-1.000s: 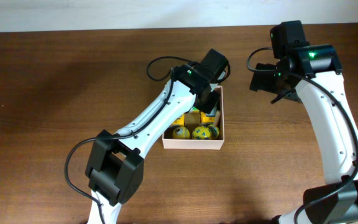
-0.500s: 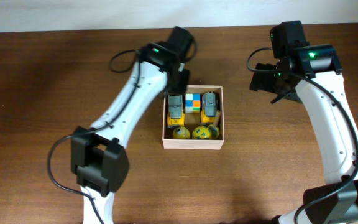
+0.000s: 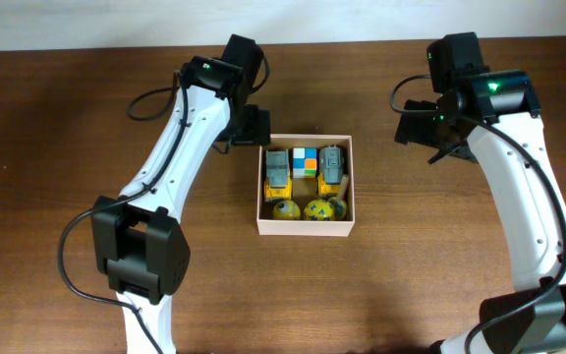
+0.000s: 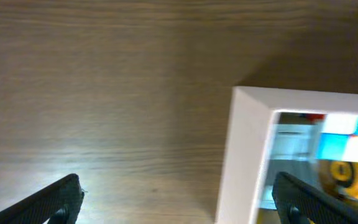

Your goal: Pack container

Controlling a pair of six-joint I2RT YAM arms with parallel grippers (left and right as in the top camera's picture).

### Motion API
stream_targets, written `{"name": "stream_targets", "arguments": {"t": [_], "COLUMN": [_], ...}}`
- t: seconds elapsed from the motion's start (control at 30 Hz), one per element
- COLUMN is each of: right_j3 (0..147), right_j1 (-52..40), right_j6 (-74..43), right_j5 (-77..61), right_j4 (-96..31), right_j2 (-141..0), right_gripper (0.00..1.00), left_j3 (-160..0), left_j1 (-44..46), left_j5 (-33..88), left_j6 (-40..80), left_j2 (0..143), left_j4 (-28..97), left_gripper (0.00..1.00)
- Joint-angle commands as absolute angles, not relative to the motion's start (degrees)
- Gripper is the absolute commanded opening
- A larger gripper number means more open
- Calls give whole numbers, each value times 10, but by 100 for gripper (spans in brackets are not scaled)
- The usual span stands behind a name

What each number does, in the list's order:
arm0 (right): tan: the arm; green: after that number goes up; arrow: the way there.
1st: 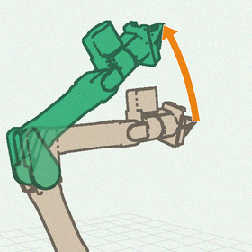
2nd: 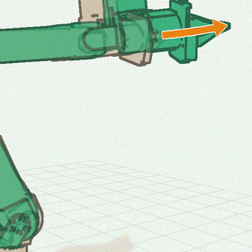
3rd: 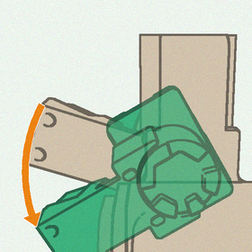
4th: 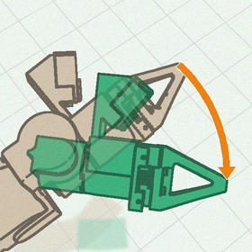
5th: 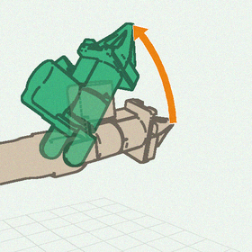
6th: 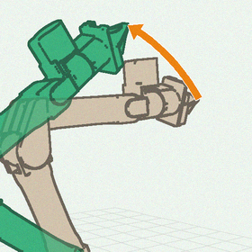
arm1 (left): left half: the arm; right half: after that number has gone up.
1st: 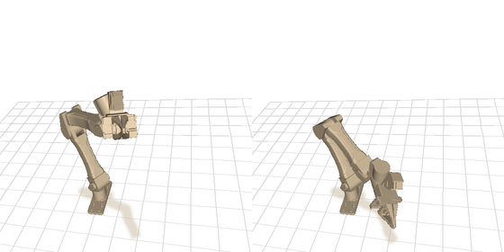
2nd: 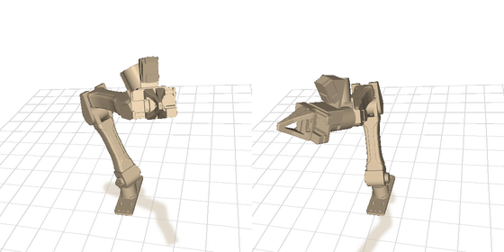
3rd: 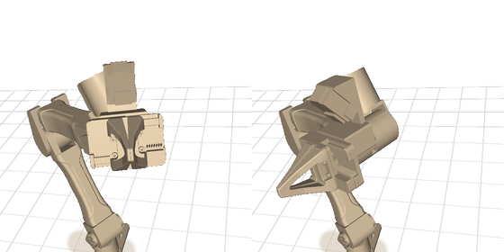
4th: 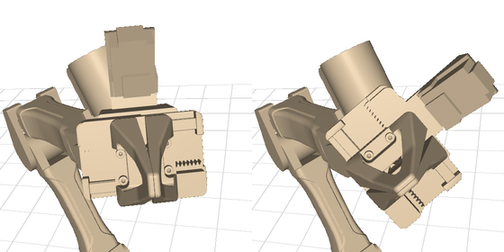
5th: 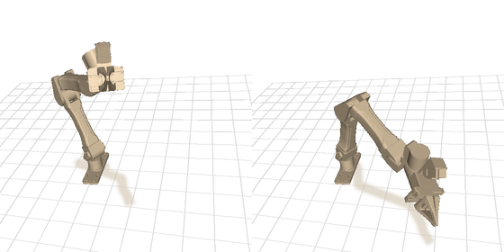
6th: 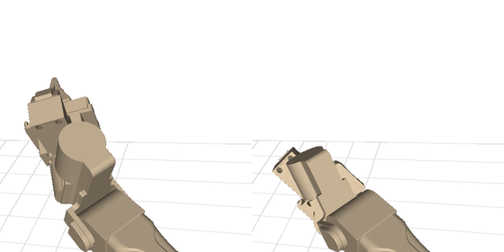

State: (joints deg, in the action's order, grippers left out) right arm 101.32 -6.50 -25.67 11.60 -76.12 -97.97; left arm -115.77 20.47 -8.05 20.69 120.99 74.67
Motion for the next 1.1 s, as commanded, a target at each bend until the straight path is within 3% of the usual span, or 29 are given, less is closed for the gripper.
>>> {"name": "stream_targets", "arguments": {"t": [0.0, 0.33, 1.07], "right_j3": [1018, 1018, 1018], "right_j1": [-63, -63, -63], "right_j6": [-257, -257, -257], "right_j5": [127, 127, 127], "right_j4": [-761, -761, -761], "right_j2": [-969, -969, -969], "right_gripper": [99, 99, 99], "left_j3": [-1168, -1168, -1168], "left_j1": [196, 197, 196], "left_j5": [-135, -132, -133], "left_j6": [212, 155, 156], "left_j2": [1212, 1212, 1212], "left_j4": [757, 737, 746], "left_gripper": [99, 99, 99]}}
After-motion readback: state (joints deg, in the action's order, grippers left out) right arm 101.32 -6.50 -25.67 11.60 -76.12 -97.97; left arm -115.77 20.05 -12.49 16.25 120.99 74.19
